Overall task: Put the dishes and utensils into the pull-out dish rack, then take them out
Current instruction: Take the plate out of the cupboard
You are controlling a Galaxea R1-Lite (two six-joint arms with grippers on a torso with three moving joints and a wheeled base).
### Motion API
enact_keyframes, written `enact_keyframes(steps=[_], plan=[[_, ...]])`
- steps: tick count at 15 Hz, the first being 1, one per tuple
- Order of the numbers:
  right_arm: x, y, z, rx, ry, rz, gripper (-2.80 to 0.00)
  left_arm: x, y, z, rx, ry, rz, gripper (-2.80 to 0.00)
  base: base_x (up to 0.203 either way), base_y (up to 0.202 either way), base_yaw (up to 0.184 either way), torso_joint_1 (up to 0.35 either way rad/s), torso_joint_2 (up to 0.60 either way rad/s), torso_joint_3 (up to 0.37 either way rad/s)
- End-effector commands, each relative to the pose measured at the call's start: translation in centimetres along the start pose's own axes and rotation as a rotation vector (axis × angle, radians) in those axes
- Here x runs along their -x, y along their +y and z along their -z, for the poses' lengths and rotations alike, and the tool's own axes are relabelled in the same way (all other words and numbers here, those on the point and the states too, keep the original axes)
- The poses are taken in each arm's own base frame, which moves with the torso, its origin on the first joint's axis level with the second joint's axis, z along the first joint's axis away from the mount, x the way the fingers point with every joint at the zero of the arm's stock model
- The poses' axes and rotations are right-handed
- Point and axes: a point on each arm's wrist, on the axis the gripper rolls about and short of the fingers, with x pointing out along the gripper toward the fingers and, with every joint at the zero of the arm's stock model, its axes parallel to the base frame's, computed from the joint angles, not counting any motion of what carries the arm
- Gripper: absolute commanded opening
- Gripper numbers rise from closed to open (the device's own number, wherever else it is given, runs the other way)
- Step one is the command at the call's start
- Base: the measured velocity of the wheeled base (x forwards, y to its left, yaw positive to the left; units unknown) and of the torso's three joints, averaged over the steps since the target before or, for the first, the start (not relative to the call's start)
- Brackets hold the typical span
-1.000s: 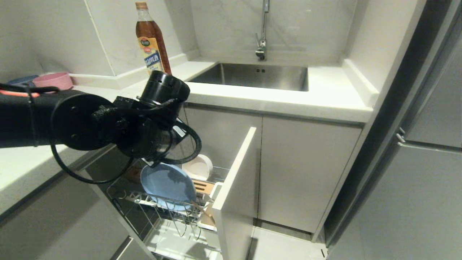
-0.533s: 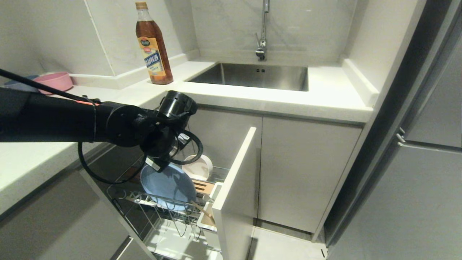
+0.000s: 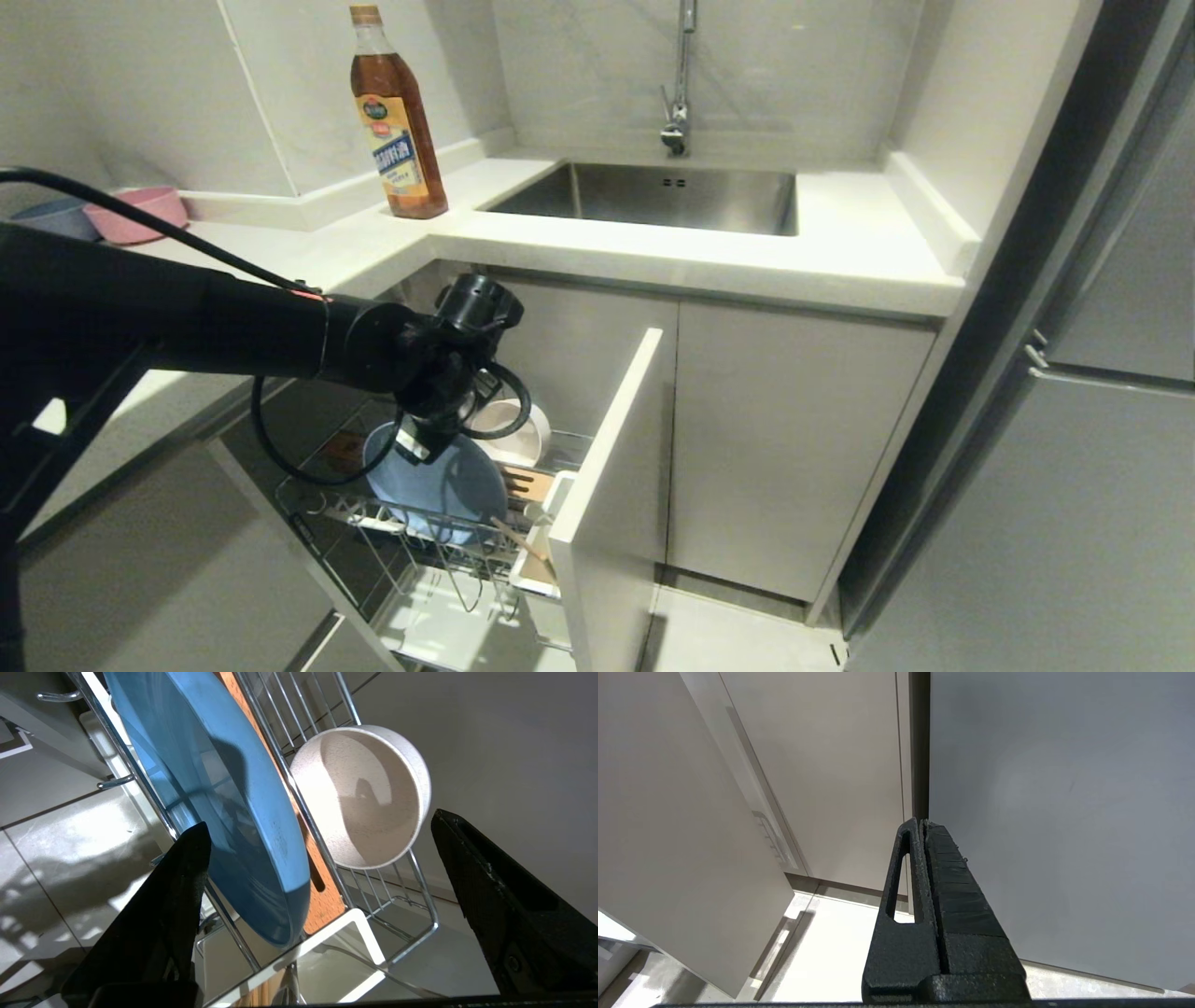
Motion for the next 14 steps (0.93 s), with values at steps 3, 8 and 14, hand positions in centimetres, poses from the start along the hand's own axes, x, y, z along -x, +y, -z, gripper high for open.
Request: enact_keyframes(steps=[3,8,14], plan=[[0.0,0.0,0.0,0.001,0.000,0.000,-2.80,-1.1,0.1,0.3,0.002,0.004,-0.026,0.00,0.000,0.000,0.000,0.000,0.00,0.000],[0.0,0.0,0.0,0.000,0.000,0.000,-2.80,-1.8,0.1,0.9,0.009,0.008,-0.043,0.00,0.000,0.000,0.000,0.000,0.00,0.000],[0.0,0.0,0.0,-0.001,0.000,0.000,-2.80,-2.0,0.1,1.0,0.008,0.006,-0.050,-2.80,0.000,0.000,0.000,0.000,0.00,0.000]])
